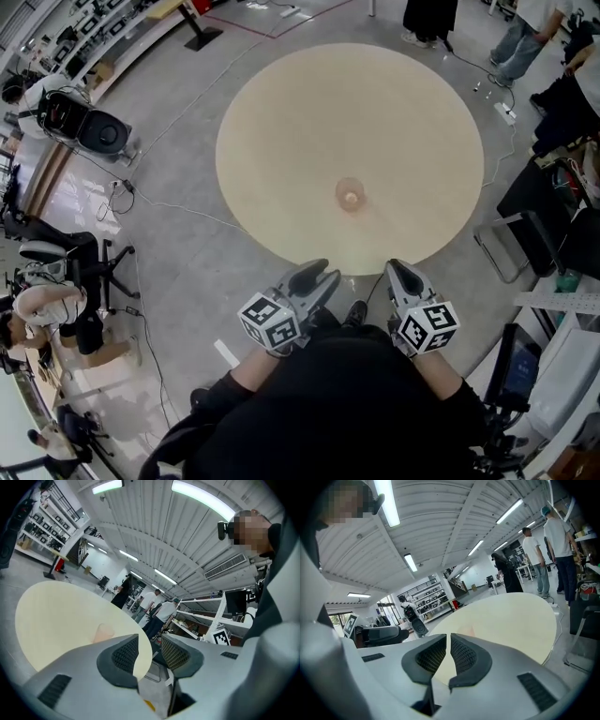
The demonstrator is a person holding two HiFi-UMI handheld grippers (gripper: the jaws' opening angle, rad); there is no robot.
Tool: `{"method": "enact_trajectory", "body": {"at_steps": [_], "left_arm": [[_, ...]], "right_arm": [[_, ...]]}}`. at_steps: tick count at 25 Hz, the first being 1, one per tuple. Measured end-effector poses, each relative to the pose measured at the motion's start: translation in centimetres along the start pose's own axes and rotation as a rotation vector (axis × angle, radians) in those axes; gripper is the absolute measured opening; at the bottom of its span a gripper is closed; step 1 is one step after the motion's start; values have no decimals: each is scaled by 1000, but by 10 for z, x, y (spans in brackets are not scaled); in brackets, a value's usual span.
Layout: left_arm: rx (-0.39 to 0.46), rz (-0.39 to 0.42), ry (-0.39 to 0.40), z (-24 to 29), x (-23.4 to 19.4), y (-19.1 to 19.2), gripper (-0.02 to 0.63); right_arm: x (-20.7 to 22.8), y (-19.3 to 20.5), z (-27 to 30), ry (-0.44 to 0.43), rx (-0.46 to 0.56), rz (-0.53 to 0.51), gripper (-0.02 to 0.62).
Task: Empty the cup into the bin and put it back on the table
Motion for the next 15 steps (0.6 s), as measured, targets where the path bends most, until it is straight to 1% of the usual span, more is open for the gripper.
{"method": "enact_trajectory", "body": {"at_steps": [3, 5, 8, 10, 15], "left_arm": [[-24, 41, -30, 2, -24, -10, 150], [-53, 79, -36, 1, -42, -17, 150], [-97, 107, -34, 8, -71, -25, 150], [-129, 124, -22, 15, -92, -32, 150], [-236, 180, 37, 33, -144, -45, 150]], "right_arm": [[2, 1, 15, 18, -24, 1, 34], [-1, 1, 27, 37, -36, -9, 35], [3, 1, 46, 66, -58, -1, 35], [4, 0, 61, 92, -65, 14, 35], [2, 0, 105, 145, -72, -1, 35]]}}
Point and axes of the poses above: the fingertips, and each gripper's own axes: z forward along the fingers, x to its right, y out of its underside, the point moved 6 cm from there along -z, backward along the fingers, and after that the axes turned 3 degrees about y, right-handed, at the moved point
